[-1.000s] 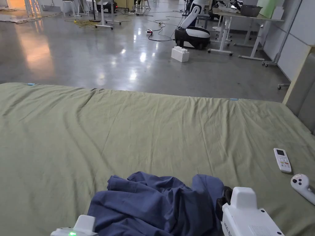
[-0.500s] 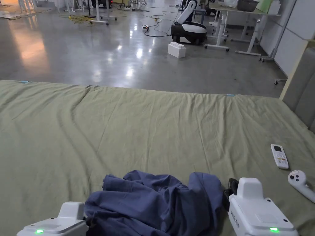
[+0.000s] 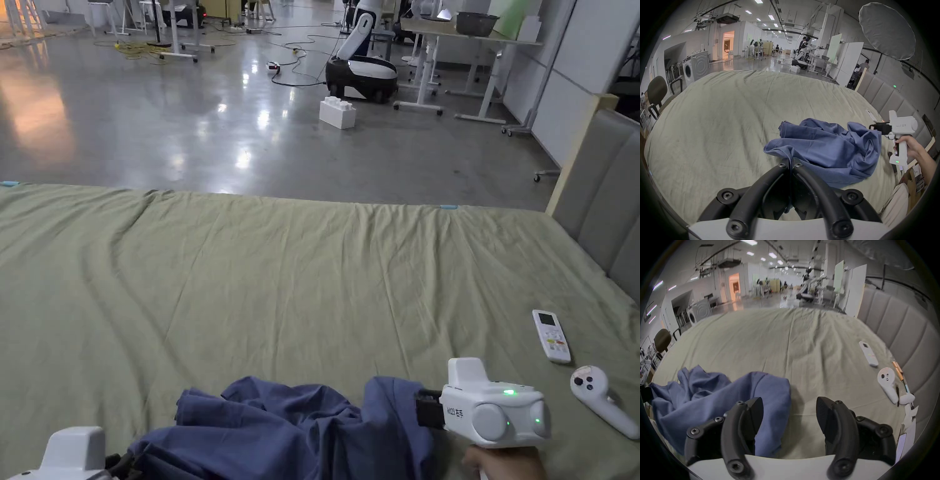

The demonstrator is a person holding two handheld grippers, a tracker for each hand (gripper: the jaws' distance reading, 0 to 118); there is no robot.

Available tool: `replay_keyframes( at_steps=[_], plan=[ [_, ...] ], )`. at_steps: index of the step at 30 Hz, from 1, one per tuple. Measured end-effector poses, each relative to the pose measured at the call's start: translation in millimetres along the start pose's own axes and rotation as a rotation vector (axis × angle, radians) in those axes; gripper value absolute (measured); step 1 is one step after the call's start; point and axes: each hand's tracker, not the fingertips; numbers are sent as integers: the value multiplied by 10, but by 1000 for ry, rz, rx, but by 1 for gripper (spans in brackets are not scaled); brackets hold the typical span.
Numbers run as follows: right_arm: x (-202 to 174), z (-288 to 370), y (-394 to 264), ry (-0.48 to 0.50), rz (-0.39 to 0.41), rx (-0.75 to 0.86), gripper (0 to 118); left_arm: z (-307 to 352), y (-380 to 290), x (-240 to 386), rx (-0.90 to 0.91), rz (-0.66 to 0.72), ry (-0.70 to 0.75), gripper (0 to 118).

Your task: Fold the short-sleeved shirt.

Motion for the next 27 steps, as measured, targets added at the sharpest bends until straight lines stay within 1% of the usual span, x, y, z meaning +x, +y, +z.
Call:
replay_keyframes(
  at_steps=[2, 3, 4, 5, 6, 7, 8, 9, 10, 11, 14, 18, 24, 26, 27],
  plan=[
    [-26, -246, 39, 9, -11, -77, 71, -76, -38, -50, -15, -3, 3, 2],
    [-36, -337, 23, 40, -24, -127, 71, -51, -52, -35, -16, -2, 9, 2],
    [-50, -411, -1, 48, -25, -141, 67, -72, -68, -49, -18, 0, 13, 2],
    [-45, -454, -30, 54, -21, -163, 57, -105, -88, -73, -24, 6, 15, 2],
    [-62, -473, -56, 55, -23, -167, 38, -132, -106, -93, -29, 10, 16, 2],
    [-93, -443, -87, 89, -35, -134, 9, -61, -93, -12, -27, 10, 22, 2],
    [-134, -418, -107, 119, -48, -108, 5, -66, -109, -12, -29, 10, 24, 2],
    [-179, -336, -125, 79, -27, -92, 4, -76, -126, -16, -31, 8, 26, 2],
    [-205, -290, -148, 43, 23, -81, 3, -85, -141, -19, -32, 7, 28, 2],
    [-222, -245, -165, 33, 51, -77, 3, -47, -123, 23, -30, 5, 31, 2],
    [-172, -29, -162, 15, -3, -20, 2, 25, -108, 80, -12, 10, 28, 2],
    [-93, 584, -49, -18, -46, 147, 2, 136, 7, 147, 52, -12, 18, 2],
    [127, 1446, 231, -32, -93, 352, 2, 434, 562, 219, 174, -55, -5, 2],
    [184, 1730, 365, -38, -88, 405, 2, 561, 763, 241, 233, -69, -1, 2],
    [205, 1867, 432, -58, -83, 437, 2, 632, 988, 212, 256, -77, 1, 2]
  ],
)
